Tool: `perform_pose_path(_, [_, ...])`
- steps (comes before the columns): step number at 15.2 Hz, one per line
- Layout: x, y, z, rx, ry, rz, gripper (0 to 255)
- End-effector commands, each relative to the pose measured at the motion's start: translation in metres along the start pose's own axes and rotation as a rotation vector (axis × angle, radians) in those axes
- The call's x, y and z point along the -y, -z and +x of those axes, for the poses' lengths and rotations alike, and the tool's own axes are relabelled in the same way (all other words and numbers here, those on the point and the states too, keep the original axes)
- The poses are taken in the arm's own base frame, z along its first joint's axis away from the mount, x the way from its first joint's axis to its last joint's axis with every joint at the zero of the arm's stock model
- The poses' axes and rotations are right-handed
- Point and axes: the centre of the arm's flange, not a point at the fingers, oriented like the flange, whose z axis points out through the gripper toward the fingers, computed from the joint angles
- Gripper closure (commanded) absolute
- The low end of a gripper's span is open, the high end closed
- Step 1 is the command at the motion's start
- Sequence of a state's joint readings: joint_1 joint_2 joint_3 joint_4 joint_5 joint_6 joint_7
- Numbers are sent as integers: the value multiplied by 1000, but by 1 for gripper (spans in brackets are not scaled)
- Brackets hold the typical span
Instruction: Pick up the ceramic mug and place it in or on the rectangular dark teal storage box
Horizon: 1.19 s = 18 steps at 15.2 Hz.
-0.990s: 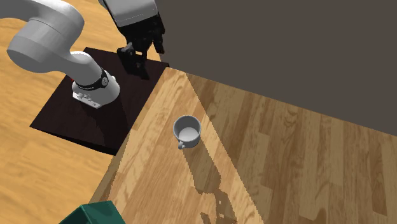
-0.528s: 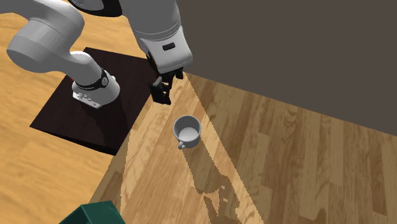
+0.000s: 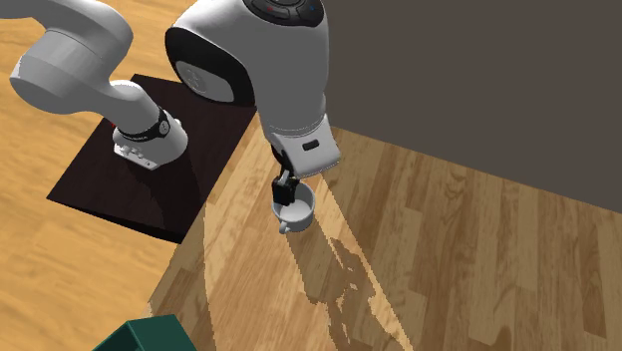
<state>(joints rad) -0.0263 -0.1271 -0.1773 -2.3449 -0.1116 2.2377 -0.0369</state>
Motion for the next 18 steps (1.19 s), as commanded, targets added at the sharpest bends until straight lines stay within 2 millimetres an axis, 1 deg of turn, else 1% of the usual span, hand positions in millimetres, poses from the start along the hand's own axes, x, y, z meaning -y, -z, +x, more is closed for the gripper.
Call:
perform_pose_path(1, [-2,-13,4,0,0,-1,0])
perform_pose_path(6, [-2,-37,4,0,0,-1,0])
perform_pose_path(14, [-2,-37,4,0,0,-1,0])
perform_pose_path(15, [-2,-37,4,0,0,-1,255])
perform_pose_path(18, [-2,-37,4,0,0,-1,255])
